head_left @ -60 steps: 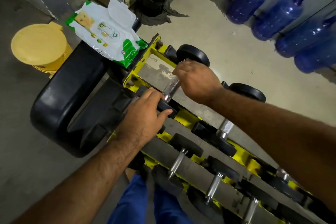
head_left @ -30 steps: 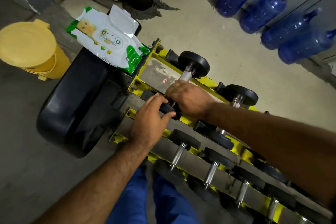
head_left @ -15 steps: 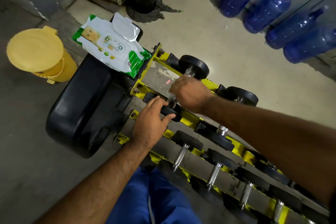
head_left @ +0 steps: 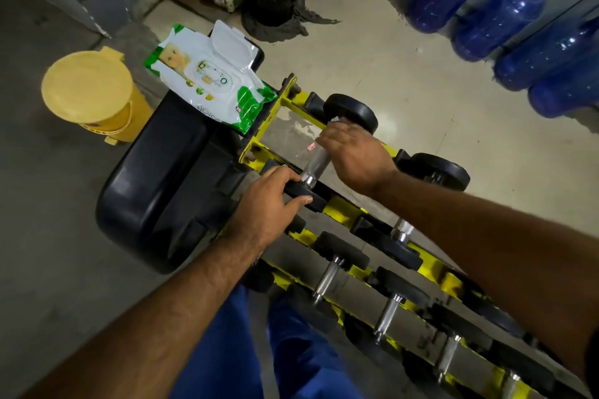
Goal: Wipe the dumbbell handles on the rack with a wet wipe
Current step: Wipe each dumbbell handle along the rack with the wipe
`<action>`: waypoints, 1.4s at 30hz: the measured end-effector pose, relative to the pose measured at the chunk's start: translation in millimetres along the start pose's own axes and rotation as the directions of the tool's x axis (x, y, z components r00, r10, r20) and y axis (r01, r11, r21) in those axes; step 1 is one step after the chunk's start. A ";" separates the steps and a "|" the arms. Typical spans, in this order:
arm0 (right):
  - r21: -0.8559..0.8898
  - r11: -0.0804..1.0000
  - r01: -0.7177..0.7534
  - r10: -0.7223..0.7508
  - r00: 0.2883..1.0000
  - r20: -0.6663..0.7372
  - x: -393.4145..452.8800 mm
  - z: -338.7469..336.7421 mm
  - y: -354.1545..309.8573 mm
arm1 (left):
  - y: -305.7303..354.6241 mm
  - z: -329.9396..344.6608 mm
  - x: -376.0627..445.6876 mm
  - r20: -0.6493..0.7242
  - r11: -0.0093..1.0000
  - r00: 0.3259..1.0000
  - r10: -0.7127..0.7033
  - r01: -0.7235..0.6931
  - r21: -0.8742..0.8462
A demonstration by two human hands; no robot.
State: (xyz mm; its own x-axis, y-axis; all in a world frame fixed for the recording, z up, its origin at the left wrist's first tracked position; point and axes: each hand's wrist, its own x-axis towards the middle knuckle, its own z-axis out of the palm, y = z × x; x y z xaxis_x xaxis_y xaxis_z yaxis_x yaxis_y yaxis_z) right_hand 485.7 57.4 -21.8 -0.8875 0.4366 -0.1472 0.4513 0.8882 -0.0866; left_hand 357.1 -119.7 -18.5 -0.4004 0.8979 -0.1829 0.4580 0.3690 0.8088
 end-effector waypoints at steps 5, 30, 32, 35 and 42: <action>0.016 0.974 0.224 -0.224 0.973 0.053 -5.0 0.3 -6.5 | -1.0 1.6 2.5 0.024 0.994 0.998 0.055 -0.057 0.094; -0.021 1.000 -0.009 0.011 0.997 0.079 10.4 -13.3 -20.1 | -14.3 -25.8 26.4 0.266 0.967 0.943 0.200 -0.234 0.104; -0.030 0.999 -0.046 0.048 0.997 0.063 6.8 -10.5 -26.3 | -15.0 -25.6 26.3 0.255 0.970 0.948 0.192 -0.223 0.099; 0.046 0.988 0.147 -0.152 0.979 0.134 -2.3 -5.5 -39.7 | -15.9 -26.7 27.1 0.262 0.975 0.947 0.185 -0.210 0.071; 0.009 0.990 0.138 -0.138 0.986 0.090 -3.1 -0.3 -25.2 | -13.4 -28.2 25.2 0.258 0.969 0.947 0.191 -0.223 0.102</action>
State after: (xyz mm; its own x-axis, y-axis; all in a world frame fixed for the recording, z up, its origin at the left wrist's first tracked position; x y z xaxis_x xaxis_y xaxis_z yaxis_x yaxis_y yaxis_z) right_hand 477.1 33.7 -18.8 -0.9294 0.2949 -0.2219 0.3252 0.9387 -0.1146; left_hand 318.5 -108.8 -18.1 -0.0866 0.9828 -0.1630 0.6143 0.1815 0.7680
